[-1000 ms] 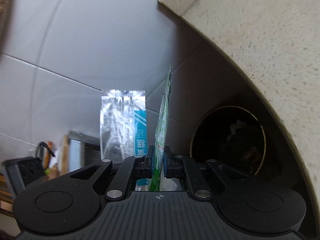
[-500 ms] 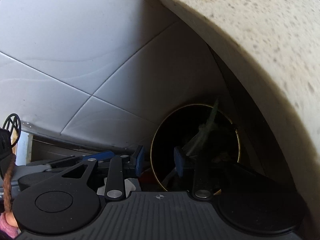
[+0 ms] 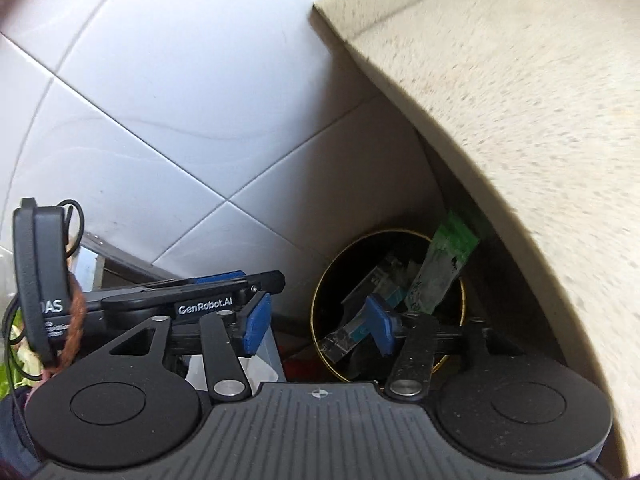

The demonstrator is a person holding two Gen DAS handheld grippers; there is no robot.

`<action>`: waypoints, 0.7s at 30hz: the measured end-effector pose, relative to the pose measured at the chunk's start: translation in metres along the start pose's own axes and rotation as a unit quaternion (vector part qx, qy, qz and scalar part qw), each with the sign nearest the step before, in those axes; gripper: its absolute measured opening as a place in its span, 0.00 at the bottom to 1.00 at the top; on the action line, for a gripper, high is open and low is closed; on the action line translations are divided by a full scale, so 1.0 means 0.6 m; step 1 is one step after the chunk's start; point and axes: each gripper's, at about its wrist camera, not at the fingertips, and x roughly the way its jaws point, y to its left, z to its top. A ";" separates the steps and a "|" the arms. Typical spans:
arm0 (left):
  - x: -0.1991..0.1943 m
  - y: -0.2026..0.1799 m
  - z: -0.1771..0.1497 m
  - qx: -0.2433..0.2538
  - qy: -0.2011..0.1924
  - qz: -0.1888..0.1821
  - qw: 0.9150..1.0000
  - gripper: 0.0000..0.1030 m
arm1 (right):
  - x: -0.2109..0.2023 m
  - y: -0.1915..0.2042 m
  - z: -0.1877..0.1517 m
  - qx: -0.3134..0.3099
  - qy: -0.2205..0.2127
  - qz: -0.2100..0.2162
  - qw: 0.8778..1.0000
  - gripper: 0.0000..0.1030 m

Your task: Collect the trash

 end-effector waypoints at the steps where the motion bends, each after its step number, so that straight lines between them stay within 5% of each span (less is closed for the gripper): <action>1: -0.005 -0.001 0.001 0.004 -0.005 0.001 1.000 0.37 | -0.005 0.003 0.001 0.002 -0.006 -0.003 1.000 0.61; 10: -0.084 -0.026 -0.002 0.036 -0.097 0.017 0.994 0.40 | -0.098 0.025 -0.023 -0.009 -0.089 -0.056 0.994 0.72; 19: -0.172 -0.063 -0.028 0.074 -0.159 0.012 0.984 0.49 | -0.187 0.046 -0.052 -0.029 -0.167 -0.106 0.980 0.80; 21: -0.195 -0.073 -0.036 0.083 -0.171 0.010 0.982 0.57 | -0.202 0.049 -0.054 -0.033 -0.176 -0.102 0.978 0.81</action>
